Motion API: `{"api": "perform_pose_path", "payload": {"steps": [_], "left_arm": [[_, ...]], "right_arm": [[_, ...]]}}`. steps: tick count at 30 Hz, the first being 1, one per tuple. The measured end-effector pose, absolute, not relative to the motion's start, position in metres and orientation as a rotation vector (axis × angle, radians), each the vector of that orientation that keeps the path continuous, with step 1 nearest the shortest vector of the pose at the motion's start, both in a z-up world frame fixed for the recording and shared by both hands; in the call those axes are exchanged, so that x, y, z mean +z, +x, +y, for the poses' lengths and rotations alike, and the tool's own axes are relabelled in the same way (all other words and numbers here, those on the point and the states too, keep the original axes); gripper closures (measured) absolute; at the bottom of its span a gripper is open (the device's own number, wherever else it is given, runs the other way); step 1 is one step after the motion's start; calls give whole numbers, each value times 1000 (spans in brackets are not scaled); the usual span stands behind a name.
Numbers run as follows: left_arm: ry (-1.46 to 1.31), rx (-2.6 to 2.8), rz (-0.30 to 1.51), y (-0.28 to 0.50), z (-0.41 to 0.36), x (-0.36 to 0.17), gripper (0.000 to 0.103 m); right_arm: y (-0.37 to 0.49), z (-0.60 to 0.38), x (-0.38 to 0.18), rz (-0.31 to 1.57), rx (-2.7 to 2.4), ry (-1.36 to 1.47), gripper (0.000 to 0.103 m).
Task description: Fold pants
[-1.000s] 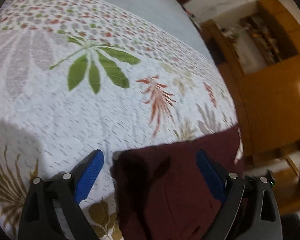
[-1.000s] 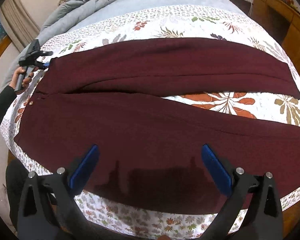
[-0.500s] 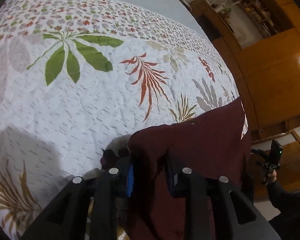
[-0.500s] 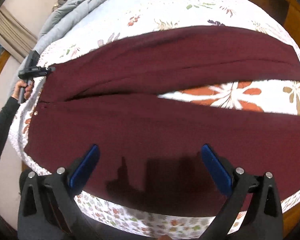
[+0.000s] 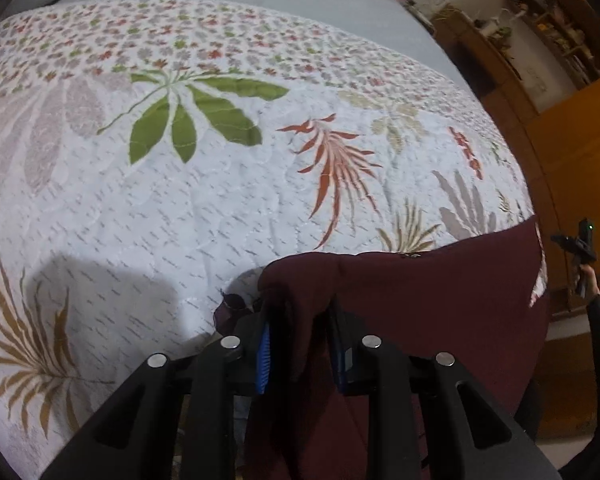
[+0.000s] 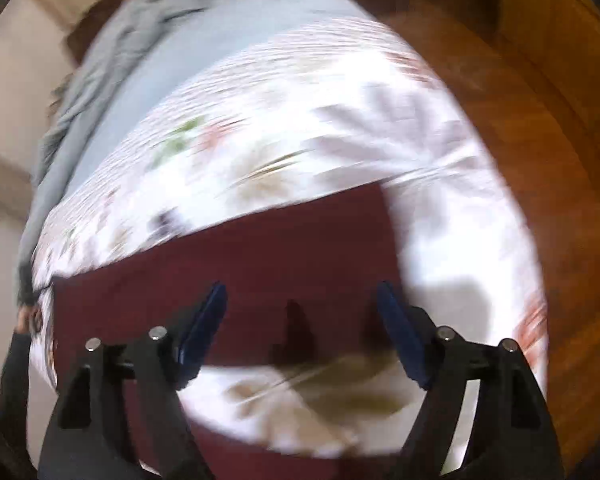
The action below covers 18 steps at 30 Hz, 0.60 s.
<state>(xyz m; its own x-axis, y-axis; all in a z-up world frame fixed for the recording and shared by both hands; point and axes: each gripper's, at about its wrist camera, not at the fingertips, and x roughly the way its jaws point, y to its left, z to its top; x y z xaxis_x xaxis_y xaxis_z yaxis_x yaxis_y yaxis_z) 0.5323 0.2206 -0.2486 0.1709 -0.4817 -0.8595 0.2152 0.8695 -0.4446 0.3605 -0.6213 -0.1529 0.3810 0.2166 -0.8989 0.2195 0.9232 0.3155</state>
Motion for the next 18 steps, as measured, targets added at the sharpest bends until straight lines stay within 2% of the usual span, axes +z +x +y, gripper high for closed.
{"api": "perform_pose_path", "payload": {"steps": [4, 15, 18], "left_arm": [[-256, -455, 1341, 536, 218, -253, 79], [-261, -344, 1372, 541, 206, -254, 74], [-277, -330, 1364, 540, 207, -254, 74]], "right_arm": [[391, -662, -173, 1176, 70, 502, 26], [427, -654, -225, 1267, 300, 457, 25], [431, -651, -226, 1274, 359, 468, 30]]}}
